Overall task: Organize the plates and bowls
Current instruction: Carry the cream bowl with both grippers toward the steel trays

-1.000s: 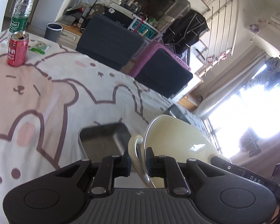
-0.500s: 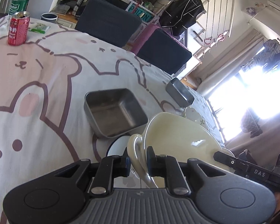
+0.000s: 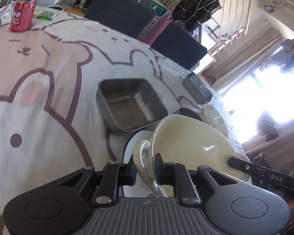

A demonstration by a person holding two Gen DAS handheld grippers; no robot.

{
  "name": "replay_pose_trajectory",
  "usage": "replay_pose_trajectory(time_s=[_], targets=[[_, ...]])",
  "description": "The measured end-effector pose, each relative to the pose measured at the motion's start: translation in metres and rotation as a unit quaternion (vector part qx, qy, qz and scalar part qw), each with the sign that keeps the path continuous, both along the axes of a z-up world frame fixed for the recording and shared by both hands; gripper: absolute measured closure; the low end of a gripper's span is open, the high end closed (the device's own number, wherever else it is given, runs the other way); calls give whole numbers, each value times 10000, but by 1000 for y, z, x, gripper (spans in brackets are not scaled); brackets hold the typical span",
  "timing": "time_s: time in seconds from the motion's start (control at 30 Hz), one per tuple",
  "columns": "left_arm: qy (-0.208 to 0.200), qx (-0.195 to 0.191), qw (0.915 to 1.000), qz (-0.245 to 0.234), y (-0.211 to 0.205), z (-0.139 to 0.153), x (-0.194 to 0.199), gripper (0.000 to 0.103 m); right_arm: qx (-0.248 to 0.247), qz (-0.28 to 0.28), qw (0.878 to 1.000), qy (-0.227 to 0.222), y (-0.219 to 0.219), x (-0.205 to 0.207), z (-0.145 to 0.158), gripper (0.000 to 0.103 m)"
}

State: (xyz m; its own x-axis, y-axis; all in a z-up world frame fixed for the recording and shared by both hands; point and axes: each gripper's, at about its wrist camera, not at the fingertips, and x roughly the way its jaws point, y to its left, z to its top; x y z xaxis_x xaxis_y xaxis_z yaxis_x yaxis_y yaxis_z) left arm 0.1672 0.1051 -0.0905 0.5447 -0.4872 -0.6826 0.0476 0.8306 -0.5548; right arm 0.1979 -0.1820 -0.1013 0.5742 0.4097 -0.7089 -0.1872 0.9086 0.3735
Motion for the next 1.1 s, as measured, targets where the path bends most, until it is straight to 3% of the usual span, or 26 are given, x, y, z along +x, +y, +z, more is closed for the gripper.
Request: replay_pose_trajectory(time_s=[0.33, 1.1], targets=[[256, 216, 9994, -23, -1, -18, 3, 81, -251, 130, 9995, 164, 11, 3, -9, 78], [405, 516, 9978, -12, -5, -30, 10, 77, -466, 204, 9984, 259, 22, 12, -16, 78]])
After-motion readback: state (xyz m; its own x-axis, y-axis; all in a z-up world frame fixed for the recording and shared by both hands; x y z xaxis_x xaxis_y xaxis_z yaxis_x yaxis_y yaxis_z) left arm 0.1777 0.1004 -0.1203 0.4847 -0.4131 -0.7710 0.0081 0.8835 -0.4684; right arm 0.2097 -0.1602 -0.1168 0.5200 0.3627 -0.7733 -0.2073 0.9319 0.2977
